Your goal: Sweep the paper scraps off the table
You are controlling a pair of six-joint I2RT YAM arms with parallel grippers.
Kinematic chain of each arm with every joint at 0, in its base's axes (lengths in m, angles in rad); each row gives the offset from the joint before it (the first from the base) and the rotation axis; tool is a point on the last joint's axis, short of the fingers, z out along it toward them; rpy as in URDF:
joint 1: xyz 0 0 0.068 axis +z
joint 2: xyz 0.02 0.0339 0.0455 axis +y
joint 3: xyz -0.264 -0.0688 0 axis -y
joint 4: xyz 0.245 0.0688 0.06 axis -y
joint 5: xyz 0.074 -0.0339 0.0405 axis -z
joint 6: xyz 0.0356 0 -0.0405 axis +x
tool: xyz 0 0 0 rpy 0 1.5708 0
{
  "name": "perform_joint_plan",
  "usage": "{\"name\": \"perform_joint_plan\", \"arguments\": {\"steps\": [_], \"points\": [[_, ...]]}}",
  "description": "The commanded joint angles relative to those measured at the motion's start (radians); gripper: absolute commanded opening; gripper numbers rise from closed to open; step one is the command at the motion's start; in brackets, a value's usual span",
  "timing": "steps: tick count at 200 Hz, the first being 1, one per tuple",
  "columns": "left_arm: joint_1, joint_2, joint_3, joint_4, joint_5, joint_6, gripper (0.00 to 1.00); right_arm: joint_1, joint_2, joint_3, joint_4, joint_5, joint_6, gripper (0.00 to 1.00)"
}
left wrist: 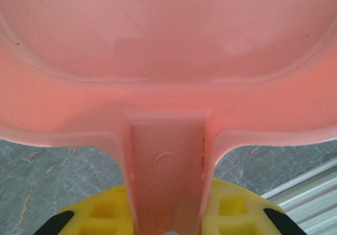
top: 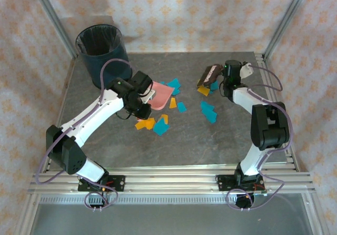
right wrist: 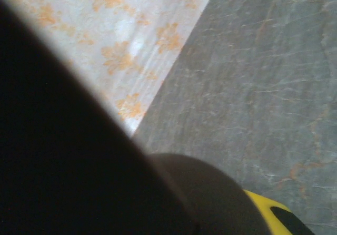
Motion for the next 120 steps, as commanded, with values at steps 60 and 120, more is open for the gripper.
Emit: {"name": "perform_joint_plan", "arguments": {"steps": [60, 120], "points": [[-0.007, -0.012, 0.010, -0.026, -0.017, 0.019, 0.00, -0.004, -0.089, -0.039, -0.186, 0.134, 0.019, 0.00], [-0.015, -0.004, 0.007, -0.027, -0.012, 0.024, 0.00, -0.004, -0.257, -0.167, -0.297, 0.145, -0.020, 0.00]]}}
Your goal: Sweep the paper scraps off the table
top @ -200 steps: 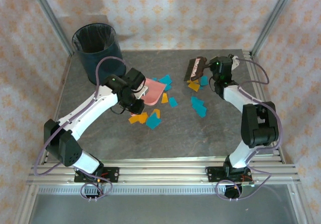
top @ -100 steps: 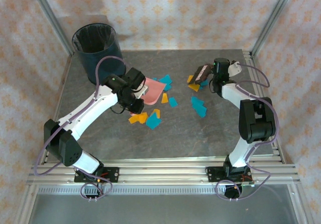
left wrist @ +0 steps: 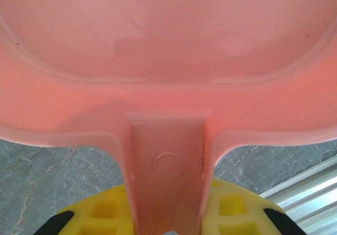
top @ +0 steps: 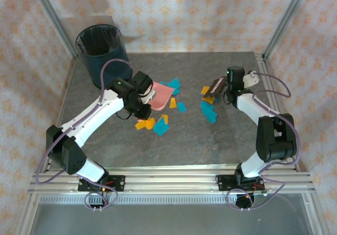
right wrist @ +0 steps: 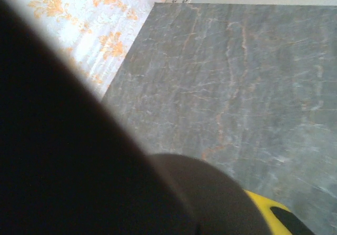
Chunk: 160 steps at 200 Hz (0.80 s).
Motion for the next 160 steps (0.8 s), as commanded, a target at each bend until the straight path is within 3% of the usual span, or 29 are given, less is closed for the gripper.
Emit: {"name": "perform_joint_plan", "arguments": {"steps": [1, 88, 123, 160], "points": [[-0.013, -0.003, 0.007, -0.024, -0.012, 0.025, 0.00, -0.004, -0.078, -0.045, -0.092, 0.052, -0.020, 0.00], [-0.046, 0.010, 0.017, -0.029, -0.016, 0.024, 0.00, -0.004, -0.246, -0.118, -0.138, -0.045, -0.042, 0.00], [-0.077, 0.032, 0.012, -0.039, -0.036, 0.037, 0.00, -0.003, -0.273, -0.089, -0.045, -0.141, -0.138, 0.00], [-0.127, 0.074, -0.001, -0.049, -0.066, 0.069, 0.00, -0.004, -0.296, 0.000, -0.146, -0.176, -0.332, 0.00]]}}
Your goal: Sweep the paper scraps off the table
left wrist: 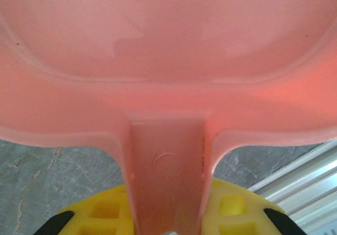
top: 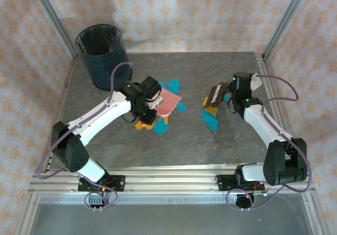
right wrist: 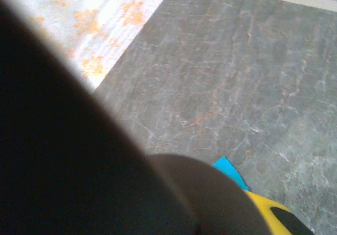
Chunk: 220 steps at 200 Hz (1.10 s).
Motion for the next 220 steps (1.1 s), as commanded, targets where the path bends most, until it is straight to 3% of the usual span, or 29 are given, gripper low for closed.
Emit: {"name": "perform_joint_plan", "arguments": {"steps": [1, 83, 135, 220], "points": [[-0.029, 0.027, -0.001, -0.036, -0.049, 0.040, 0.00, -0.004, -0.055, 0.084, -0.031, -0.026, -0.158, 0.00], [-0.161, 0.188, 0.039, -0.059, -0.117, 0.126, 0.00, -0.004, -0.217, 0.062, -0.270, -0.023, -0.584, 0.00], [-0.247, 0.295, 0.109, -0.096, -0.116, 0.186, 0.00, 0.005, -0.289, -0.031, -0.283, -0.021, -0.682, 0.00], [-0.318, 0.480, 0.274, -0.157, -0.084, 0.229, 0.00, 0.115, -0.305, -0.134, -0.184, 0.075, -0.753, 0.00]]}}
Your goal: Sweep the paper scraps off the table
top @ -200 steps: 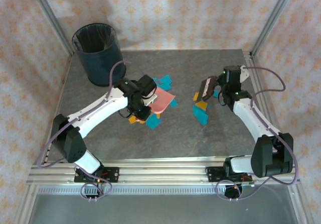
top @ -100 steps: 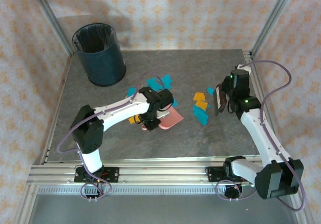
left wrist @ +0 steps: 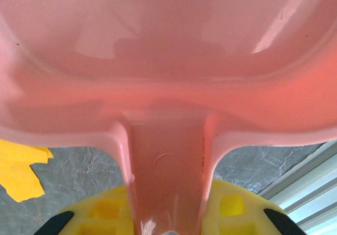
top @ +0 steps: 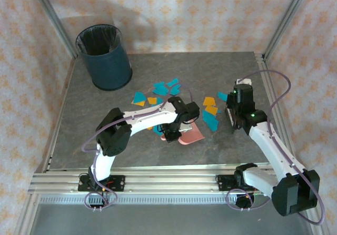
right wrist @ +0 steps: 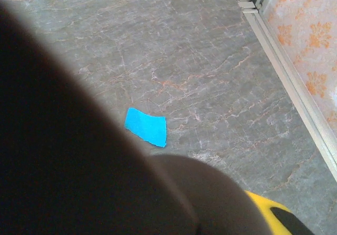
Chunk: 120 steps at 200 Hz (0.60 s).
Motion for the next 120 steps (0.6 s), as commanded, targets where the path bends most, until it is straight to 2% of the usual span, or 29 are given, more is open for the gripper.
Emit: {"name": "perform_joint_plan", "arguments": {"steps": [1, 72, 120], "points": [[-0.011, 0.024, 0.051, -0.060, 0.006, 0.033, 0.00, 0.019, -0.018, -0.022, 0.045, 0.048, -0.023, 0.00], [-0.014, 0.121, 0.138, -0.098, 0.064, 0.036, 0.00, 0.070, -0.026, -0.047, 0.033, -0.013, -0.001, 0.00], [-0.010, 0.162, 0.186, -0.105, 0.052, 0.001, 0.00, 0.111, -0.044, -0.068, 0.023, -0.070, 0.001, 0.00]]}}
